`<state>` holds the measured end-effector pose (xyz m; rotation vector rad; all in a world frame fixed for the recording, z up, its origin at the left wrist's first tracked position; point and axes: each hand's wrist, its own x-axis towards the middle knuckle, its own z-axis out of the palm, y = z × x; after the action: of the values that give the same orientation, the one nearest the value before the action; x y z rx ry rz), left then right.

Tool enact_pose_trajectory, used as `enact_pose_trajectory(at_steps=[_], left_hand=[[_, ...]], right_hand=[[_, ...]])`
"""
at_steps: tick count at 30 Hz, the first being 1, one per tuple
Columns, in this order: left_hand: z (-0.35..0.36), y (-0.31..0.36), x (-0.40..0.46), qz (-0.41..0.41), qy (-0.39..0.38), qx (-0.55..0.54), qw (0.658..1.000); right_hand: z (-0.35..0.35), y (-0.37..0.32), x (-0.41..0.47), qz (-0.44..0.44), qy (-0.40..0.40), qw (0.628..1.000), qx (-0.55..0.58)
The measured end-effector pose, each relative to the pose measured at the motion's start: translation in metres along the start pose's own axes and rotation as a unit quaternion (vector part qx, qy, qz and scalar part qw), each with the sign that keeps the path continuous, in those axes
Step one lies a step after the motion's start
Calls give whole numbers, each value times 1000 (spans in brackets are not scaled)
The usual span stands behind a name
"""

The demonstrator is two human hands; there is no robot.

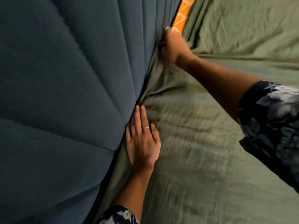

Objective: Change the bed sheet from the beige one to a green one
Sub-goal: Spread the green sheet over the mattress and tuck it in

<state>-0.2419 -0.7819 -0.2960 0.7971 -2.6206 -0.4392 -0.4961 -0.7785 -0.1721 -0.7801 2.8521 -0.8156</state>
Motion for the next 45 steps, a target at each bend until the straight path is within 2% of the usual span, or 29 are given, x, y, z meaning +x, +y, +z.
enact_pose_trajectory(at_steps=[1, 3, 5, 8, 10, 12, 14, 16, 19, 21, 23, 25, 26, 29, 30, 32, 34, 35, 38, 39, 42, 43, 45], left_hand=[[1, -1, -1, 20, 2, 3, 1000], [4, -4, -1, 41, -1, 11, 999], [5, -5, -2, 32, -7, 15, 999], [7, -4, -2, 10, -5, 4, 1000], [6, -3, -2, 4, -4, -1, 1000], [6, -2, -1, 2, -6, -1, 1000], [5, -3, -1, -1, -10, -1, 1000], [4, -3, -1, -3, -15, -3, 1000], [2, -3, -1, 0, -27, 1, 1000], [2, -2, -1, -2, -33, 2, 999], [1, -2, -2, -11, -36, -5, 999], [1, -1, -2, -20, -36, -10, 999], [0, -1, -3, -21, -37, -11, 999], [0, -1, -2, -15, -39, -9, 999], [0, -1, 0, -16, -41, -8, 999], [0, -1, 0, -17, -44, -10, 999], [0, -1, 0, -15, -48, -7, 999], [0, 0, 0, -13, -52, -4, 999], [-1, 0, 0, -15, -60, -4, 998], [-1, 0, 0, -15, -62, -4, 998], [-2, 1, 1, -17, -68, -7, 997], [-3, 1, 1, -18, -69, -10, 997], [-3, 0, 0, -17, -70, -13, 997]], right_hand=[[2, 3, 8, 37, 36, 994, 98], [13, 16, 17, 112, 43, 949, 292], [27, 36, 9, 87, -9, 939, 333], [26, 39, -17, -12, -77, 981, 176], [21, 43, -35, -105, -54, 991, 71], [20, 48, -55, -249, -3, 967, -54], [29, 54, -65, -330, -59, 922, -194], [36, 53, -60, -311, -140, 905, -254], [40, 33, -45, -272, -170, 882, -346], [44, 16, -36, -238, -220, 858, -397], [44, 4, -31, -222, -249, 846, -416], [37, 9, -30, -255, -229, 865, -365], [32, 16, -33, -286, -192, 881, -323], [11, 51, -40, -329, -13, 922, -202], [3, 61, -41, -302, 41, 937, -172], [-10, 72, -36, -189, 99, 966, -143], [-20, 76, -17, -88, 89, 984, -125], [-26, 75, -6, -62, 51, 989, -126], [-34, 57, 14, -38, -145, 964, -218], [-30, 52, 17, -37, -174, 952, -247], [-21, 41, 24, -31, -143, 953, -265], [-19, 37, 28, -27, -95, 970, -224], [-15, 31, 40, -13, 24, 997, -71]])
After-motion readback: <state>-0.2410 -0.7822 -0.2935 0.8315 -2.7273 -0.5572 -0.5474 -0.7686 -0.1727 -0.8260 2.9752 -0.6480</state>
